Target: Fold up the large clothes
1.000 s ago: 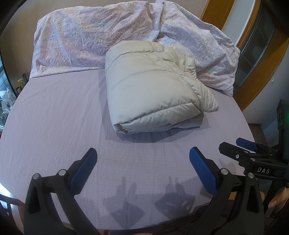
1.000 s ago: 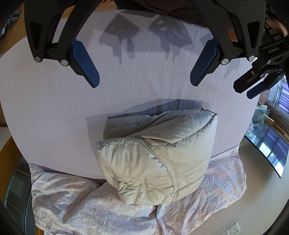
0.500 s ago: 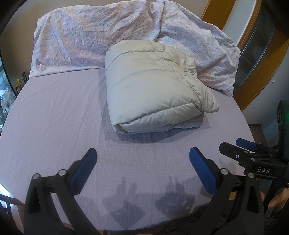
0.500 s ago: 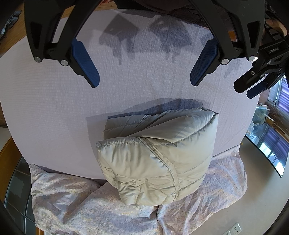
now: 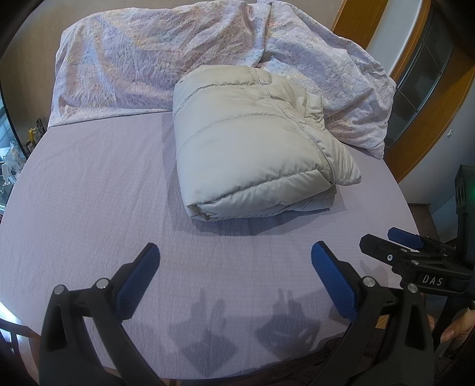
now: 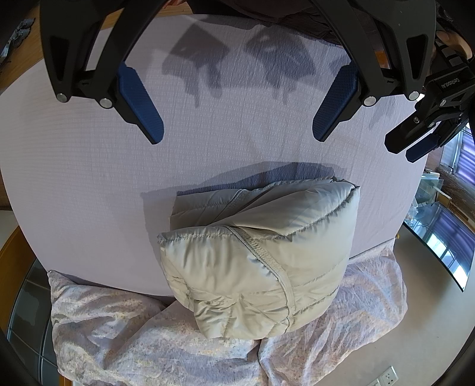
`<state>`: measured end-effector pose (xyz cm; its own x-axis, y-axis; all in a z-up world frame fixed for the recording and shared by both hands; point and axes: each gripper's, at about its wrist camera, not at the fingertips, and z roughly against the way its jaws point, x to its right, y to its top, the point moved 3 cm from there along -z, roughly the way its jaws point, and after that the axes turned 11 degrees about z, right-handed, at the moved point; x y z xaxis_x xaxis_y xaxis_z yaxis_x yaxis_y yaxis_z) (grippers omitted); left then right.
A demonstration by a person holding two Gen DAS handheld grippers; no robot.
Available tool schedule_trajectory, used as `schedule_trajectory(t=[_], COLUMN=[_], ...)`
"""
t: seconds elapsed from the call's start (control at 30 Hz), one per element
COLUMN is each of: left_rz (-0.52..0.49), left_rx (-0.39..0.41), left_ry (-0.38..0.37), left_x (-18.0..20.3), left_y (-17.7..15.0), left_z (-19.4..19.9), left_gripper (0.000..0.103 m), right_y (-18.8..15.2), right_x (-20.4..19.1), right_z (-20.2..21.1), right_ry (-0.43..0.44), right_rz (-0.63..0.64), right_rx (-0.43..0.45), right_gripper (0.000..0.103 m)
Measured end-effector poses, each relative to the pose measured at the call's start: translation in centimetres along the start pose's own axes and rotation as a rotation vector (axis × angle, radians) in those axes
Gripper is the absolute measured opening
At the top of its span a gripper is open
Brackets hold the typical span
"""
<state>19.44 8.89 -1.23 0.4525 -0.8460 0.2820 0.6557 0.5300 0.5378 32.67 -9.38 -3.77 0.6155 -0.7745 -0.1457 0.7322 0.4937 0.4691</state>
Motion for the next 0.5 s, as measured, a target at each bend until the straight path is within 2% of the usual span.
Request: schedule_trajectory(t=[0.5], left_rz=[0.001], left_rx=[-0.002], left_ry=[0.001], left_x=[-0.03], left_y=[0.02], left_z=[-0.12], left_gripper=[0.101], right_y=[0.03], right_x=[0.02], right_z=[0.03], right_ry=[0.002], right_rz=[0.003], right_rx=[-0.001], right_gripper=[0.102])
